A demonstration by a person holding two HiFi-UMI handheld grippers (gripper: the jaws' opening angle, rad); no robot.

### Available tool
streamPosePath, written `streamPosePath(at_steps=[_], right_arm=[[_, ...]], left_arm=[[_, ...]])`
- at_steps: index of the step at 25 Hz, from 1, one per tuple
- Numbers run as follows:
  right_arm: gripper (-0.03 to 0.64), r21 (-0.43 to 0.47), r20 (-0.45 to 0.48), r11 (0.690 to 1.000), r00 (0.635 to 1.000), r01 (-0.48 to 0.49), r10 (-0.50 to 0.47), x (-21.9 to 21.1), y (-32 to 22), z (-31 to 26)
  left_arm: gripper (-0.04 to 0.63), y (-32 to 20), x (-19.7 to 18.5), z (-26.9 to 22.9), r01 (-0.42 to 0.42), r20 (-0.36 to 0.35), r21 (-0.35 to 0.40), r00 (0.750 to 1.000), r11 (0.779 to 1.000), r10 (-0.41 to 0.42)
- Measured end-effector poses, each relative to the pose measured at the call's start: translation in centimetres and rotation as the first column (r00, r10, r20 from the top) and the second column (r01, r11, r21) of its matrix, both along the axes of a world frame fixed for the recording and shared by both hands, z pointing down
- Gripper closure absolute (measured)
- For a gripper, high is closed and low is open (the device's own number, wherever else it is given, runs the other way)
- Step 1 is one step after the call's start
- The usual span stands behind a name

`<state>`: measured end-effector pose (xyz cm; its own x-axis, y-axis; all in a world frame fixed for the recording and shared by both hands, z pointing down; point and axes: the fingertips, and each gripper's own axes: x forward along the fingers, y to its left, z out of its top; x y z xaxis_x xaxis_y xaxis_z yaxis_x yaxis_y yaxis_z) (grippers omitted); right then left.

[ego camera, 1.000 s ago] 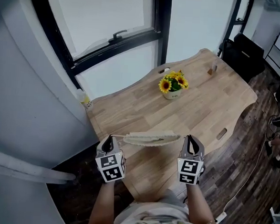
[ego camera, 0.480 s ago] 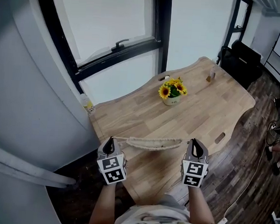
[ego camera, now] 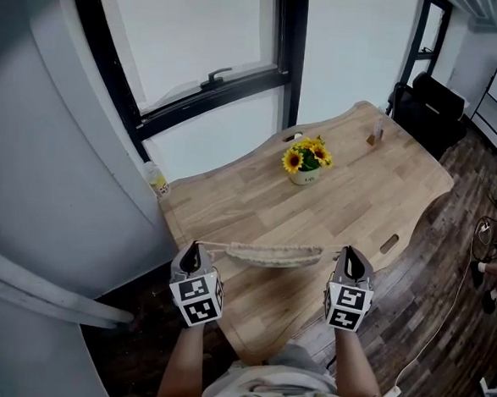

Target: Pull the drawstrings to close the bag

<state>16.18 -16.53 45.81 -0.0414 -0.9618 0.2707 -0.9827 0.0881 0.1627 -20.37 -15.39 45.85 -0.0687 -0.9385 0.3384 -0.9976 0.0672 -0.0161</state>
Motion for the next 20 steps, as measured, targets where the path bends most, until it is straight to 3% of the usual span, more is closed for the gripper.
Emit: streamPosePath(at_steps=[20], right_arm=[[0.611, 0.009, 0.045, 0.996, 0.995, -0.09, 0.09, 3.4, 1.6, -0.3]], left_arm=[[0.591, 0.7, 0.5, -0.6, 0.0, -0.008, 0.027, 1.0, 1.0, 0.001]])
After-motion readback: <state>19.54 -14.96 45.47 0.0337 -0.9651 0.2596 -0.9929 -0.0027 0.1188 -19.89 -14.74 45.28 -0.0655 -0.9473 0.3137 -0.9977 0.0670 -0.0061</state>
